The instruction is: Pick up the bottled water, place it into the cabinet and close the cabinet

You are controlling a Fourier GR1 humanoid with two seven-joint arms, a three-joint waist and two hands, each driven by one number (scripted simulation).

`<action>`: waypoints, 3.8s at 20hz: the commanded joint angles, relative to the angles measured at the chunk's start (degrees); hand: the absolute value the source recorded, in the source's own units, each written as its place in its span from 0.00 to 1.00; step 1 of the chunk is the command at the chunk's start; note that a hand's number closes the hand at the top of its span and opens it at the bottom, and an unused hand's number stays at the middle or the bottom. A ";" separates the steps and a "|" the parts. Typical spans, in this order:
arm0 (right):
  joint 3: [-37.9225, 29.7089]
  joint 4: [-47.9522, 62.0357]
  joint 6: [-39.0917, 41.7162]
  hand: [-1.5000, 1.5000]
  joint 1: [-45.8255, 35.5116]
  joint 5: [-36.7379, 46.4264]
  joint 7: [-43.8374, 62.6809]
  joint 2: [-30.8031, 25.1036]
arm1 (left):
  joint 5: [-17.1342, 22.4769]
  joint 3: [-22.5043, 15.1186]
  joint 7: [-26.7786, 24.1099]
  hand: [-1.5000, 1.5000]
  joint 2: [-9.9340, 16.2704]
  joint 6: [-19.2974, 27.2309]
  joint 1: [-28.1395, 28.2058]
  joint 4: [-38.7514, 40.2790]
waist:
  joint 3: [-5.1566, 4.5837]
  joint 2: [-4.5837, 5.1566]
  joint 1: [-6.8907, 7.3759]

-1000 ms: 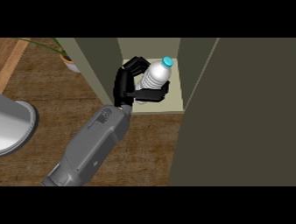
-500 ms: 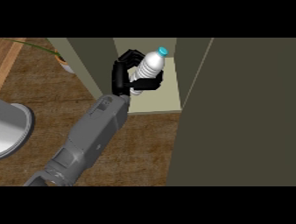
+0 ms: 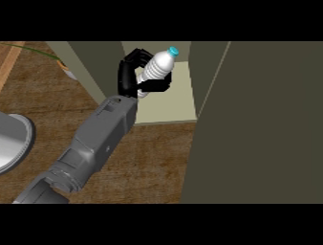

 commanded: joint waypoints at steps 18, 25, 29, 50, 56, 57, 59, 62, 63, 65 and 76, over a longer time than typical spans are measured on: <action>-3.37 -4.41 3.21 0.00 2.16 -4.46 -0.97 -2.16 | -0.62 4.06 -5.08 0.00 -0.49 -3.10 -5.34 8.48 | -0.01 0.59 -1.13; -2.46 -5.69 2.88 0.00 4.69 -2.46 -1.31 -1.95 | -0.20 4.67 -5.84 0.00 -0.51 -11.05 -5.75 5.77 | -0.02 0.01 -0.74; -3.23 -0.77 3.42 0.00 2.73 -1.99 -3.95 -1.24 | 0.87 4.16 -7.99 0.00 -0.52 -21.79 -3.88 2.14 | 0.00 -0.01 -0.59; -1.14 -4.04 3.27 0.00 3.62 4.06 -0.05 -3.56 | 5.07 -7.64 4.03 1.00 3.11 -22.43 24.11 -37.90 | 0.03 -1.77 4.65; 1.90 -5.42 8.19 1.00 1.14 3.80 6.14 -9.86 | 3.84 -11.19 9.86 1.00 6.85 -18.40 33.38 -53.44 | 0.01 -2.01 5.12; 4.03 -4.88 7.60 1.00 -0.81 5.66 8.00 -9.12 | 3.98 -11.27 8.41 1.00 8.78 -20.33 36.93 -55.17 | -0.06 -1.92 5.32; 5.78 -4.27 7.95 1.00 -3.35 3.20 10.97 -7.72 | 3.51 -12.07 7.90 1.00 10.12 -20.07 42.56 -59.53 | -0.05 -1.56 5.19; 7.40 -7.34 7.99 1.00 -1.72 0.47 13.12 -7.67 | 2.75 -12.90 12.08 1.00 13.57 -16.64 47.68 -71.12 | 0.04 -1.67 4.83; 8.34 -5.16 7.28 1.00 -8.35 0.44 18.16 -3.70 | 2.00 -12.47 11.31 1.00 13.95 -17.48 48.04 -70.54 | -0.03 -1.27 4.76; 13.46 -4.40 6.71 1.00 -7.88 3.61 16.72 -1.59 | 2.17 -11.70 11.49 1.00 15.92 -17.61 52.08 -74.76 | -0.01 -1.32 4.24; 24.87 13.27 3.87 1.00 -24.68 9.74 25.38 19.16 | 4.86 -6.18 9.20 1.00 22.77 -22.86 66.02 -86.04 | -0.05 -1.20 4.67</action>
